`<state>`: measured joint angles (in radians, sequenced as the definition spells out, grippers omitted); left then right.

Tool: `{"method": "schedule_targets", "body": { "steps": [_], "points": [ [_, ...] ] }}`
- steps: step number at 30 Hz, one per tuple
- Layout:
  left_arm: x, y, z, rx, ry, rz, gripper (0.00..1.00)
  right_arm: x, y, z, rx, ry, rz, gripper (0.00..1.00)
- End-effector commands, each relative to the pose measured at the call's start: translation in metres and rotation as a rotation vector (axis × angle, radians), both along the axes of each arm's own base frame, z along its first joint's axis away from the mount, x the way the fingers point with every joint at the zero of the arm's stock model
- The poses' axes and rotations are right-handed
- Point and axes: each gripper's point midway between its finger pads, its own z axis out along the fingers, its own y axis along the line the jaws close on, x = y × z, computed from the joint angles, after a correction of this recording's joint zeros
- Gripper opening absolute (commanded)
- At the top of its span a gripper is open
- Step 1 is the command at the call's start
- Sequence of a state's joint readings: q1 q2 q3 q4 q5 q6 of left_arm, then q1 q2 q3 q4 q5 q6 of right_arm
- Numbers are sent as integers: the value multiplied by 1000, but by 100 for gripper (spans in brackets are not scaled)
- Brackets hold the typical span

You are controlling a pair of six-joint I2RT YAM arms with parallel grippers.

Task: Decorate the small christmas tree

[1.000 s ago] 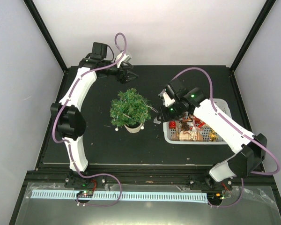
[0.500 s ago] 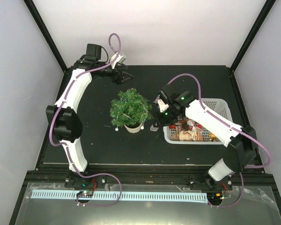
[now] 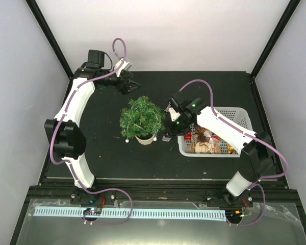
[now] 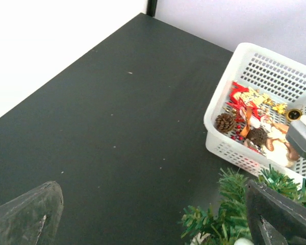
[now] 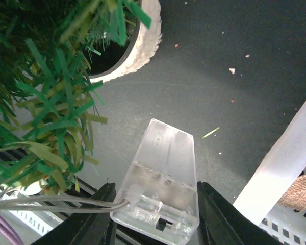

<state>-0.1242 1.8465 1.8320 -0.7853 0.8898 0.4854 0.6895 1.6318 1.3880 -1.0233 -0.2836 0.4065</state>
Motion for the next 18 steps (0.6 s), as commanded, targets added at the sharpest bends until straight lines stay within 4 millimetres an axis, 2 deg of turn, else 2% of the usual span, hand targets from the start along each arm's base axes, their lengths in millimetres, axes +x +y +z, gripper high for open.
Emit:
{"method": "schedule_targets", "body": {
  "steps": [1, 8, 12, 15, 18],
  "points": [
    [-10, 20, 26, 3, -42, 57, 97, 11, 2, 19, 18, -80, -13, 45],
    [-39, 37, 42, 33, -92, 74, 99, 11, 4, 25, 31, -86, -3, 54],
    [-51, 49, 52, 49, -113, 111, 99, 12, -3, 32, 16, -115, -19, 56],
    [-60, 58, 59, 71, -124, 148, 99, 10, -12, 48, 16, -157, -49, 61],
    [-68, 71, 64, 133, -145, 204, 99, 5, -27, 74, 26, -223, -94, 62]
  ]
}}
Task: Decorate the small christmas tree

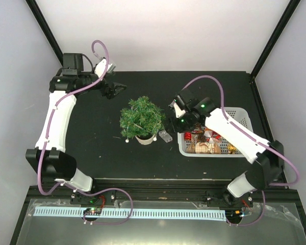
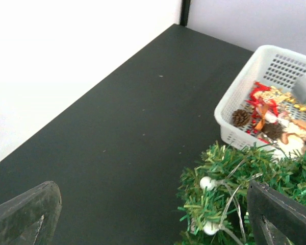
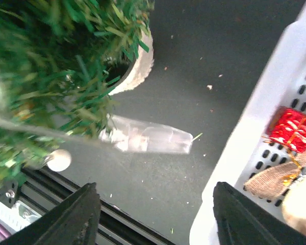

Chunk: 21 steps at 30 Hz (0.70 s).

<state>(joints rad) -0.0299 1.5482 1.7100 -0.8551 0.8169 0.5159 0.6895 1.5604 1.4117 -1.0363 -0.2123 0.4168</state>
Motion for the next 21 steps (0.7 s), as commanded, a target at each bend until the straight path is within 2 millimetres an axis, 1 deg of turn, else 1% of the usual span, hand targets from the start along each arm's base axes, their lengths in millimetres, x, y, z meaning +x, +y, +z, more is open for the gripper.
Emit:
{"method": "schedule_targets", "body": {
  "steps": [1, 2, 4, 8, 9, 10, 11, 13, 16, 17, 19, 21],
  "points": [
    [-16, 23, 5, 96, -13, 101, 99, -6, -23, 54, 34, -143, -72, 64],
    [-19, 29, 8, 116, -20, 133, 99, -9, -30, 62, 39, -165, -90, 66],
    [-30, 38, 16, 147, -42, 178, 99, -16, -42, 76, 50, -207, -115, 67],
    [-56, 52, 30, 208, -77, 247, 99, -29, -64, 94, 55, -273, -147, 69],
    [-65, 53, 28, 218, -58, 248, 99, -32, -68, 96, 59, -284, -148, 69],
    [-69, 55, 22, 224, -25, 258, 99, -35, -70, 98, 63, -290, -152, 69],
    [-81, 55, 23, 223, -7, 265, 99, -37, -72, 99, 69, -290, -152, 69],
    [-99, 47, 17, 198, 79, 209, 99, -43, -73, 99, 85, -288, -147, 68],
    [-124, 28, -14, 161, 278, 51, 99, -49, -72, 96, 117, -292, -130, 68],
    [-130, 25, -21, 154, 332, 18, 99, -50, -72, 96, 125, -295, -127, 68],
    [-132, 27, -32, 159, 422, 33, 99, -48, -78, 99, 120, -317, -164, 68],
    [-134, 31, -38, 177, 442, 60, 98, -47, -84, 104, 117, -325, -205, 68]
  ]
}}
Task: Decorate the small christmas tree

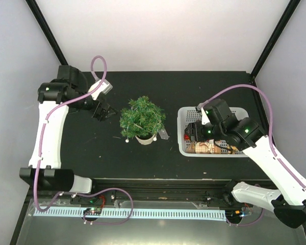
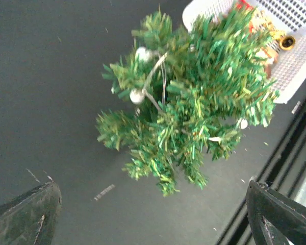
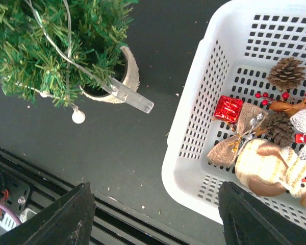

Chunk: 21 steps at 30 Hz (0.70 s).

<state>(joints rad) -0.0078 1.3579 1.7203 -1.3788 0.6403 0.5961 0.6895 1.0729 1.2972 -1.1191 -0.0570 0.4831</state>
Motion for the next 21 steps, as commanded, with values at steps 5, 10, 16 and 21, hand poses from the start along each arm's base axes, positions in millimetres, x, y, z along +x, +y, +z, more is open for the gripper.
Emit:
{"method": "schedule_targets", "body": {
  "steps": [5, 10, 16, 21],
  "points": [
    [-18, 22, -14, 81, -10, 132, 99, 6, -25, 2, -8, -22, -193, 68],
    [-24, 18, -6, 58, -2, 122, 99, 22, -18, -27, -31, 58, -284, 67],
    [-23, -1, -5, -42, 182, 37, 99, 46, -14, -55, -42, 135, -348, 66],
    [-10, -2, -8, -69, 221, 83, 99, 78, -58, -86, -19, 164, -504, 64]
  ]
}}
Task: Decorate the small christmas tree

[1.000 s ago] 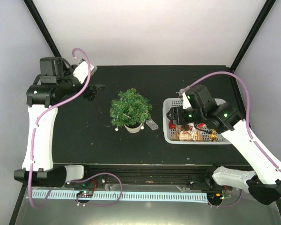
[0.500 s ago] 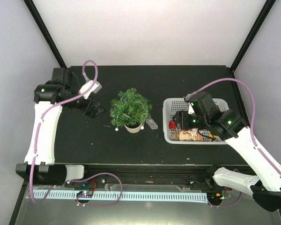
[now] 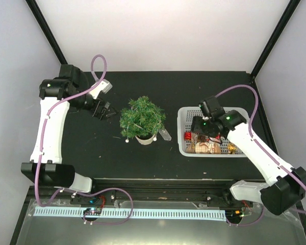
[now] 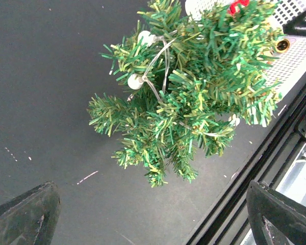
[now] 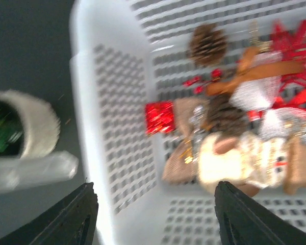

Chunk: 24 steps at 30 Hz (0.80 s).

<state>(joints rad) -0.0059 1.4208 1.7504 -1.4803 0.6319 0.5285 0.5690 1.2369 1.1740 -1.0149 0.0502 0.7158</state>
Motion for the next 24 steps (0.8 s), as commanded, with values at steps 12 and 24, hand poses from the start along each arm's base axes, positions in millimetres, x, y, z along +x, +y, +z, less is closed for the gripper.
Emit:
{"method": "schedule_targets", "body": {
  "steps": [12, 24],
  "points": [
    [-3, 1, -11, -17, 94, 43, 99, 82, -120, -76, 57, 77, -412, 59],
    [23, -8, -10, -73, 110, 21, 99, 97, -145, -132, 246, 184, -549, 56]
  ]
}}
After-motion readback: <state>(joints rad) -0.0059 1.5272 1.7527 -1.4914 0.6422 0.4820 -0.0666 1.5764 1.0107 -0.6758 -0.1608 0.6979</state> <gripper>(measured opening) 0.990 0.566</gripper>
